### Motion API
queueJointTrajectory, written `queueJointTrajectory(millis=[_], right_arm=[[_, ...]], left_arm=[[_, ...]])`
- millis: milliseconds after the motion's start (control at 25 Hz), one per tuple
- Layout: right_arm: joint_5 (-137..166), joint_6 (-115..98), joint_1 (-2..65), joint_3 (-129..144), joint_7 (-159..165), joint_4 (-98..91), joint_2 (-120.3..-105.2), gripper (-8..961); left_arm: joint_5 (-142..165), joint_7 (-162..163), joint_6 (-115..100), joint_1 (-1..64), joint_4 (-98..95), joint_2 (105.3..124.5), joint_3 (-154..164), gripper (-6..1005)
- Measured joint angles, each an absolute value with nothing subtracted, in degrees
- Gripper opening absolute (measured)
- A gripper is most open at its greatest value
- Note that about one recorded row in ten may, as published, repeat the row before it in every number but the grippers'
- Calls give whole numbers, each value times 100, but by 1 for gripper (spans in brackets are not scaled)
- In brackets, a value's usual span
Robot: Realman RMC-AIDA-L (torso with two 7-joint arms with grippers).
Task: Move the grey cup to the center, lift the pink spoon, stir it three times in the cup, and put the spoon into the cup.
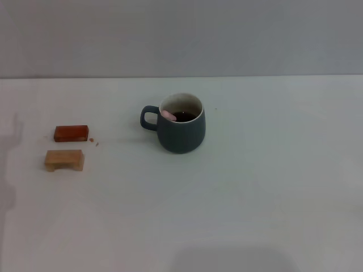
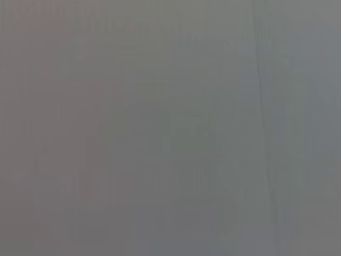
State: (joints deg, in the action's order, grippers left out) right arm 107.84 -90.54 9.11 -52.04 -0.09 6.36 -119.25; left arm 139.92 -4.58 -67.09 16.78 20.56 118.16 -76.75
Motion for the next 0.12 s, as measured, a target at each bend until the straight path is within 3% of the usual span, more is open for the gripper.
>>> queueJointTrajectory(millis=[120], right_arm=[[10784,-9071,903,-5203,-9,637,-11933,-1]], left_arm=[[13993,-456,-6722,1658,2026,11833,-7678,734]])
